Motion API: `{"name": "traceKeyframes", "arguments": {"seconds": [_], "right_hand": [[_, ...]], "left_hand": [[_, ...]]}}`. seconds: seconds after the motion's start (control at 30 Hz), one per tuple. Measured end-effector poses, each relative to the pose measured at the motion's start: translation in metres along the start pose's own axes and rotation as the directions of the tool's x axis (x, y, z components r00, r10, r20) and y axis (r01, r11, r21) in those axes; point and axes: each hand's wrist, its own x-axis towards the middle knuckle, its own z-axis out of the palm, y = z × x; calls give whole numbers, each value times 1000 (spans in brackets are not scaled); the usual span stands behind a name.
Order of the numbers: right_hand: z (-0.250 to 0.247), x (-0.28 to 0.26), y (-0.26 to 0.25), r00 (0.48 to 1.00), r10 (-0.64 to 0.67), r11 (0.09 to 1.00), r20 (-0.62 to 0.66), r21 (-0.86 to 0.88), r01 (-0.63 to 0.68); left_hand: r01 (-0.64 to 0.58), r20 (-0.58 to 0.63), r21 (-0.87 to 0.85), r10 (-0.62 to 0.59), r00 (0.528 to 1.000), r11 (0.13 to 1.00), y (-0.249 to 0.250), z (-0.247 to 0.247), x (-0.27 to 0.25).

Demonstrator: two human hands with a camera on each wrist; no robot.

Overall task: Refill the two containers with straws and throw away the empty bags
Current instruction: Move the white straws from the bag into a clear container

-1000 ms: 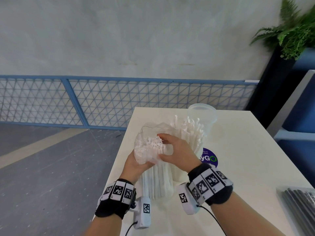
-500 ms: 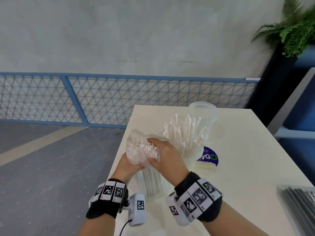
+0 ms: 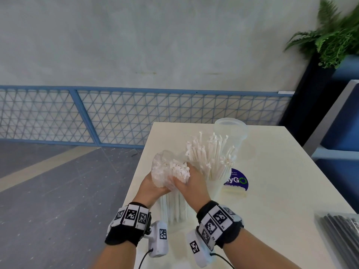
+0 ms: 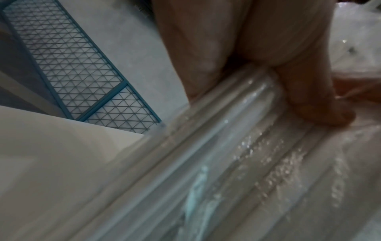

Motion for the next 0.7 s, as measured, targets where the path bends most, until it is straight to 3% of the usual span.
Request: {"name": "traceKeyframes", "arguments": {"seconds": [0.27,0.43,0.57,0.7], "right_hand": [[-32,12,-35,982,-24,944,-188,320,85],[-52,21,-46,944,113,882,-310,469,48],[-61,15,-47,970,126,831,-208,557,11],[-52,4,-39,986,61,929,-157,370,2]], "left_hand": [[42,-89,91,-34,995,995,-5,4,7],[42,-95,107,-32,995,993,4,12,7],[-10,-67,84,16,998,996,17,15,4],[-63,-15,50,64,998,997,30,20,2]]}}
